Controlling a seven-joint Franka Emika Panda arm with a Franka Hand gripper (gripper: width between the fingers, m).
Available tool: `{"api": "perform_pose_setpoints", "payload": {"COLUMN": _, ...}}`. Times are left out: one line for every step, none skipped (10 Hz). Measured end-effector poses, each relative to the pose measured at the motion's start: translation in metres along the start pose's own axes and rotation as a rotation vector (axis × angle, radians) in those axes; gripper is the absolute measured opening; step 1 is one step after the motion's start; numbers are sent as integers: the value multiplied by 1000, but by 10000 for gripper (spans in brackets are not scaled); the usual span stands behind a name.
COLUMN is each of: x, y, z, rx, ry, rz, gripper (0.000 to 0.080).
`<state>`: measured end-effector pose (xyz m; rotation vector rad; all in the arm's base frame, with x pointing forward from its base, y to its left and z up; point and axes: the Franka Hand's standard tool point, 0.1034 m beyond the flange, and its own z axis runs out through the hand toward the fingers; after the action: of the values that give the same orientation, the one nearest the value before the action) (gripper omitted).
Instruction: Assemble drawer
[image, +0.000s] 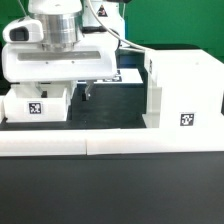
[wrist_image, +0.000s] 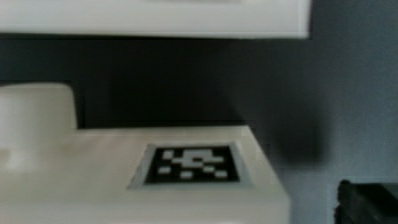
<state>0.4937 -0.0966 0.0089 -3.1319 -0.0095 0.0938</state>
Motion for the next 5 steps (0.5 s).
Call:
{"api": "perform_pose_setpoints", "payload": {"x": 0, "y": 0, "z": 1, "rx": -2, "ry": 3, "rz": -1, "gripper": 649}}
{"api": "perform_pose_setpoints", "payload": {"x": 1, "y": 0, "z": 1, "rx": -3, "ry": 4, "rz": -1, "gripper": 649}}
{"api": "perform_pose_setpoints", "payload": {"x": 1, "y": 0, "z": 1, "rx": -3, "ry": 4, "rz": 0, "gripper": 649}}
{"api": "perform_pose_setpoints", "payload": {"x": 1, "y": -1, "z": 1, "rx": -3, "ry": 4, "rz": -2, "gripper": 540}}
{"api": "perform_pose_setpoints", "payload": {"x": 1, "y": -1, "z": 1, "rx": -3, "ry": 3, "rz": -1, "gripper": 404}}
